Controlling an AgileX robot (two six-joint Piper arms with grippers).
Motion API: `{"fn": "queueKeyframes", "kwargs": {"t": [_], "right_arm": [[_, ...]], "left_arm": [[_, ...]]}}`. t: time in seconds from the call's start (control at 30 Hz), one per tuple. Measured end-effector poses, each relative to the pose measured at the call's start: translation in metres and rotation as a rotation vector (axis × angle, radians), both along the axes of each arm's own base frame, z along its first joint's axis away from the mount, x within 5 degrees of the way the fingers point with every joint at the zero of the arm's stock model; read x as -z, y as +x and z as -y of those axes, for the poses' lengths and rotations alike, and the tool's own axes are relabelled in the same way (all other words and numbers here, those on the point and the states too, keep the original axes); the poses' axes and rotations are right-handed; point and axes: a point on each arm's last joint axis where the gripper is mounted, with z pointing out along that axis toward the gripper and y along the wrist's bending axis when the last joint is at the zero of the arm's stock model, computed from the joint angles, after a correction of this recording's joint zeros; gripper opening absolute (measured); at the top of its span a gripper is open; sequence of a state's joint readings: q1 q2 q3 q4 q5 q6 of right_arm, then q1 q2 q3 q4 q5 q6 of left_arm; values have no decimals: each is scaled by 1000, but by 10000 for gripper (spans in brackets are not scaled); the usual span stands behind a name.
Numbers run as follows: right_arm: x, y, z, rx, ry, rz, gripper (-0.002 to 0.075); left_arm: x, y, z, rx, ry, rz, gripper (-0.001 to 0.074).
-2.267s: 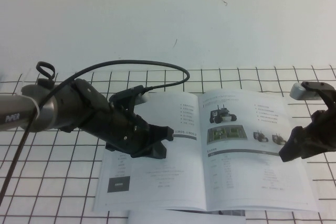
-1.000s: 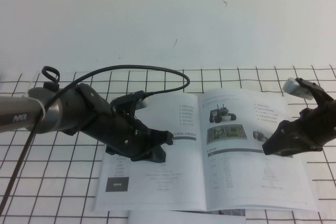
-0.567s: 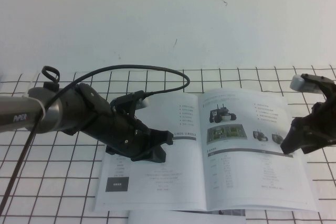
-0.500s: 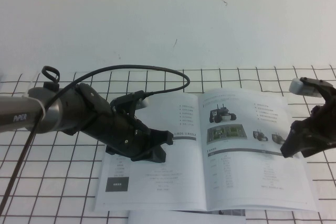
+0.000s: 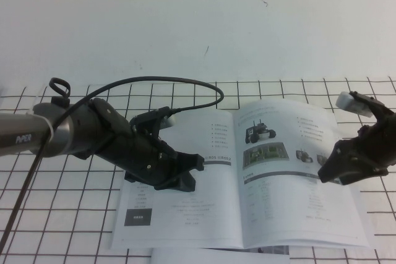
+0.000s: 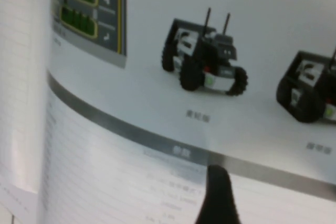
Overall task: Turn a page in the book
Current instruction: Open the closed book
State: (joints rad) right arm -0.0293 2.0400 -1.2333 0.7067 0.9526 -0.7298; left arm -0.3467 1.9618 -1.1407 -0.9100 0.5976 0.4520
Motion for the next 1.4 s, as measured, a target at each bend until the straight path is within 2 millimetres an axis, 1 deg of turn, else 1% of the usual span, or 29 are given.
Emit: {"fn": "queueKeyframes", "kwargs": {"t": [0.23, 0.4, 0.47, 0.63, 0.73, 0.9, 1.0, 1.13, 1.4], "right_arm": [[-5, 4, -7, 22, 94, 32, 486], [-6, 3, -8, 13, 114, 26, 486], [-8, 1, -8, 2, 113, 23, 486], [-23, -3, -4, -47, 70, 62, 486], [-34, -5, -1, -56, 58, 94, 486], [-34, -6, 3, -86, 8, 106, 486], [-33, -6, 6, -64, -22, 97, 486], [-32, -5, 6, -44, -32, 92, 486], [-31, -6, 7, -41, -44, 77, 486]], "left_arm": [[0, 0, 0, 0, 0, 0, -2], [0, 0, 0, 5, -2, 0, -2], [-6, -1, 1, 24, -17, 18, -2], [-41, -12, 13, 83, -97, 94, -2], [-46, -17, 22, 104, -114, 103, -2], [-34, -19, 40, 133, -106, 90, -2], [-25, -17, 49, 120, -92, 90, -2], [-14, -10, 49, 71, -61, 100, -2], [1, -7, 46, 45, -12, 83, -3]]}}
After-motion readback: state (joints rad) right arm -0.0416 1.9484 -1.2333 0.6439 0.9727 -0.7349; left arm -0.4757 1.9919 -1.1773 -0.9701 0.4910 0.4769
